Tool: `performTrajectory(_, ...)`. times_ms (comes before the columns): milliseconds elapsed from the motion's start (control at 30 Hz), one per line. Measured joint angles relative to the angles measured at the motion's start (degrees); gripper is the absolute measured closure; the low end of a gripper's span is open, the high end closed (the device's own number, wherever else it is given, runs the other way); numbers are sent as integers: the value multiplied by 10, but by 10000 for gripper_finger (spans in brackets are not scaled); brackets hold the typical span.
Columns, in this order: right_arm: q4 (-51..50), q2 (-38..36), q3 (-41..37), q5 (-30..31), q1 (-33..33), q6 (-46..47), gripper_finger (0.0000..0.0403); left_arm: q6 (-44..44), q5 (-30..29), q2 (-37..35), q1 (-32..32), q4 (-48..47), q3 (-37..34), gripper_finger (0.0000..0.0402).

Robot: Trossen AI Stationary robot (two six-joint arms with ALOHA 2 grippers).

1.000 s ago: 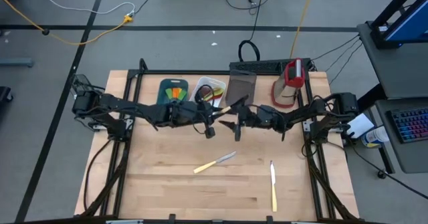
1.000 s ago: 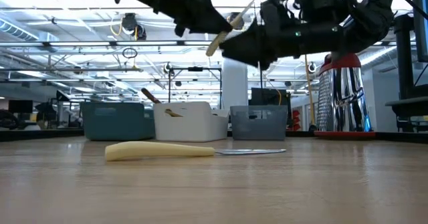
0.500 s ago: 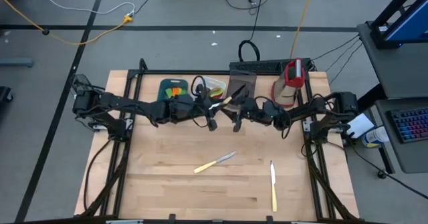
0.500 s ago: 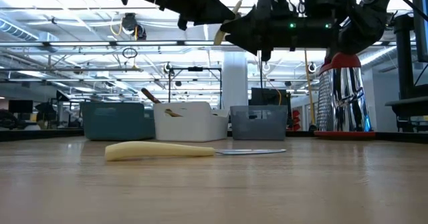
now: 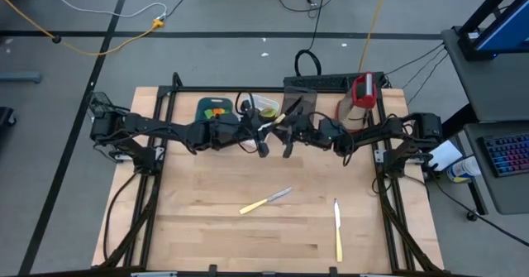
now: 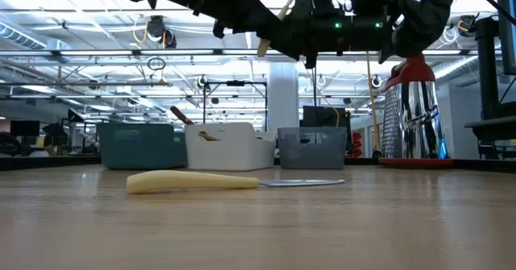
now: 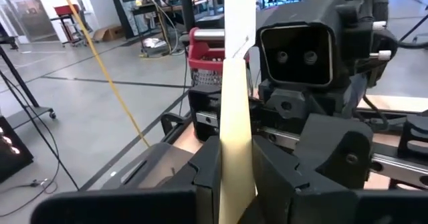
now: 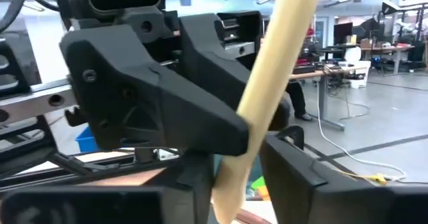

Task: Pick & Place Kitchen Items
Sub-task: Put the left yellow table knife into the black bin

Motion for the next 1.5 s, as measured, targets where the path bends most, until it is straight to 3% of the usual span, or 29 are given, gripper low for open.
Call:
performTrajectory(200,-5,0,0,7,-1,-2,355,3,-24,0,3,-5,0,339)
performTrajectory(667,-82,0,1,12,-4,-4,357,-6,-45,0,4,-70,-1,339)
performTrajectory(833,-171,-28,-1,52,-5,2,359,-5,-81,0,7,-119,-1,340)
performTrajectory(1000,-250,-62,-1,51,-3,16,358,-8,-136,0,10,-153,-1,340)
performTrajectory(1167,-373,-115,0,83,-8,40,358,-45,-138,0,19,-178,-1,340)
performTrajectory(1500,-572,-233,0,82,-63,149,357,-52,-135,0,21,-201,-1,339)
